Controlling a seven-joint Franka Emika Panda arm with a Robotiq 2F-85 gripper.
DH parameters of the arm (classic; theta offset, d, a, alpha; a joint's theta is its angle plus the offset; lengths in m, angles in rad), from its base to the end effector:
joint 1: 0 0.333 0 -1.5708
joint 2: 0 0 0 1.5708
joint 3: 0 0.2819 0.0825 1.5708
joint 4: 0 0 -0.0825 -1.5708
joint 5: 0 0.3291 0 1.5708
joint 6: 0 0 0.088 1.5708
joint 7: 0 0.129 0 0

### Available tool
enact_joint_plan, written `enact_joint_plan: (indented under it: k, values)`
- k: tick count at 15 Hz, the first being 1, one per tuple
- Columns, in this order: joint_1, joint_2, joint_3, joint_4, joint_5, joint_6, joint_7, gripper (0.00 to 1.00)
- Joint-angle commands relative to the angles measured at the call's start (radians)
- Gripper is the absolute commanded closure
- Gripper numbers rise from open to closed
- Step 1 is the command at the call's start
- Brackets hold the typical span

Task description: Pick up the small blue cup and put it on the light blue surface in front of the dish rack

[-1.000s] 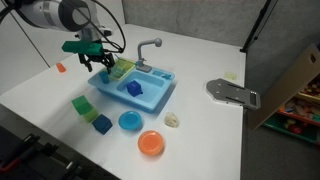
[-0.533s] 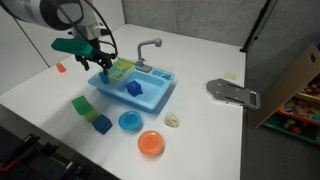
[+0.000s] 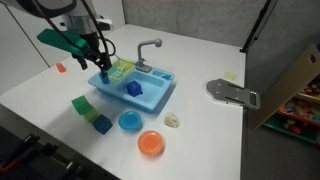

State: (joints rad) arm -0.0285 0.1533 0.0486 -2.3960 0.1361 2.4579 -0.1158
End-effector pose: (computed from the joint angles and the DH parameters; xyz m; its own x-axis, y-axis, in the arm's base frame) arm 0.4526 0.0114 0.2357 0.9959 0.0301 -0.0856 0.0220 -0.9954 -0.0936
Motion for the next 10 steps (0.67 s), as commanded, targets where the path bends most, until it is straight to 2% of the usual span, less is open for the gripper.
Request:
enact_joint_plan:
  k: [1, 5, 10]
  values:
    - [-0.012, -0.133, -0.038, -0.043, -0.009, -0.147, 0.022, 0.0]
    - [-0.011, -0.245, -0.072, -0.071, -0.04, -0.285, 0.09, 0.0]
    - [-0.019, -0.385, -0.082, -0.131, -0.074, -0.381, 0.202, 0.0]
